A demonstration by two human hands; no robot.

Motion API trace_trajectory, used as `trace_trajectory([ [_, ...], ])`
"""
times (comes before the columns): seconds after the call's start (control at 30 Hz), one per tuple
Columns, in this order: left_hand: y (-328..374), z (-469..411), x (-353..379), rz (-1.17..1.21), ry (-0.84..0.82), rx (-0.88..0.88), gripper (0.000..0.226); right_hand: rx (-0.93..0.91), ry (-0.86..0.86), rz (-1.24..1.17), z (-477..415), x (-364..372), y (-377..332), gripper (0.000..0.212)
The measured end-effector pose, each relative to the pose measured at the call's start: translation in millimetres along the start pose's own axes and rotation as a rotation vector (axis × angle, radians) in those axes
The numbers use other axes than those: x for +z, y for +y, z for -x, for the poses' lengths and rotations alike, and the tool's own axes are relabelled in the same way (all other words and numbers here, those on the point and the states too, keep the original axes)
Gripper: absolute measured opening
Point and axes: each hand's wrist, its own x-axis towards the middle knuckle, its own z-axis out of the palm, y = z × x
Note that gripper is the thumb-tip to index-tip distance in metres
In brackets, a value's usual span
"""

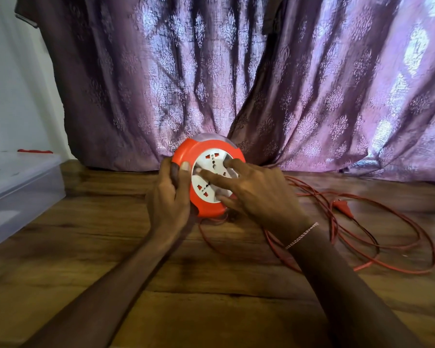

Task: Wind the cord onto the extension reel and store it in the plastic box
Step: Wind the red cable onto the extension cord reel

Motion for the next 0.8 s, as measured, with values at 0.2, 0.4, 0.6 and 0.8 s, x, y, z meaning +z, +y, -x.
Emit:
trace_trajectory([
  [0.2,3.3,4.3,1.8,-0.02,-0.039,0.045,0.041,0.09,0.078,-0.028,1.5,3.1,-0.6,0.06],
  [0.4,10.0,7.0,2.1,-0.067,0.012,0.119,0.056,0.94,0.099,-0.703,-14.7,6.3,-35.9,0.065],
  [0.6,10.0,4.8,1.9,-0.046,0.038,0.062,0.056,0.76,0.163,-0.563,-7.9,5.3,-20.2,0.054],
  [0.8,6.2,0.3,1.4,-0.013,0.052,0.003,0.044,0.09,0.091,-0.056,2.0,0.8,-1.9,0.057],
])
